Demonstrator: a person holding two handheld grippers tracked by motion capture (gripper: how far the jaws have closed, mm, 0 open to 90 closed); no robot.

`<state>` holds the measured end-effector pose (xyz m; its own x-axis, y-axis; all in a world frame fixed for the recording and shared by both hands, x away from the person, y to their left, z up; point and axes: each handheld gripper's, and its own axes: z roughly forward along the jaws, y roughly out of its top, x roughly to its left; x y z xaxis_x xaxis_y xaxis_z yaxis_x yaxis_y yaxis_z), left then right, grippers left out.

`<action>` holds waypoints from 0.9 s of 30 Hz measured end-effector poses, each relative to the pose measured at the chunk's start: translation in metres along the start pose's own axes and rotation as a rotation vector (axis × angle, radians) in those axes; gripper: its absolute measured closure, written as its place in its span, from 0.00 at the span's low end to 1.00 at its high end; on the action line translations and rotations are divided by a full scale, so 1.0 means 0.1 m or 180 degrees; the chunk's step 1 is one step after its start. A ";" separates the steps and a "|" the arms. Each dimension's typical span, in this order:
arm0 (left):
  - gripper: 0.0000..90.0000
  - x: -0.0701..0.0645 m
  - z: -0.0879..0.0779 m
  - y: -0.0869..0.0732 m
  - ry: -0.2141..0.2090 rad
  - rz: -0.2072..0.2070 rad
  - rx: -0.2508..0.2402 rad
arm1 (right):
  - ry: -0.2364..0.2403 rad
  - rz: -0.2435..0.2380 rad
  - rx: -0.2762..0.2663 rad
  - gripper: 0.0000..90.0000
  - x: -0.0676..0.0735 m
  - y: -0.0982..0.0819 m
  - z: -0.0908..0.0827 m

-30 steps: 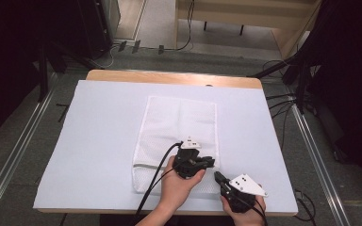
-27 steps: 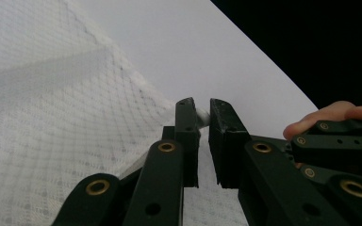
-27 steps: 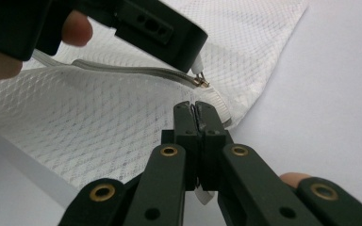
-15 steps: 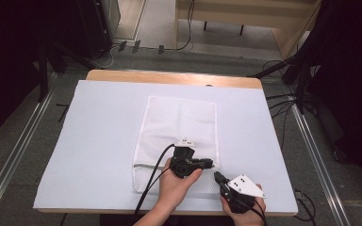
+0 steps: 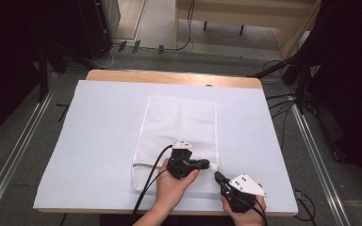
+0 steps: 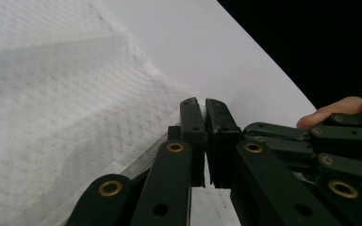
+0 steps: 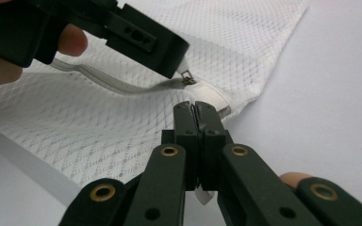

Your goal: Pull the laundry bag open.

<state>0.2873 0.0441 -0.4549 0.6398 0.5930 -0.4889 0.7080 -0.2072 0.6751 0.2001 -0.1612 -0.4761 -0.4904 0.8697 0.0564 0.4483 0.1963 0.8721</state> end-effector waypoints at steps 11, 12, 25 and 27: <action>0.97 0.02 -0.11 -0.06 0.0132 0.0168 0.0005 | -0.0090 -0.0040 -0.0036 1.00 0.06 0.06 -0.04; 0.97 0.03 -0.12 -0.06 0.0141 0.0173 0.0008 | -0.0103 -0.0055 -0.0043 1.00 0.06 0.07 -0.05; 0.97 0.23 -0.39 -0.14 0.0434 0.0155 -0.0023 | -0.0145 0.0001 -0.0036 1.00 0.01 0.08 -0.08; 0.97 0.30 -0.47 -0.17 0.0466 0.0131 -0.0023 | -0.0148 0.0025 -0.0027 1.00 0.00 0.08 -0.09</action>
<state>0.2804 0.1019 -0.4545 0.6173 0.6914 -0.3754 0.6796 -0.2284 0.6971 0.1969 -0.1631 -0.4650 -0.4515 0.8913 0.0407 0.4454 0.1856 0.8759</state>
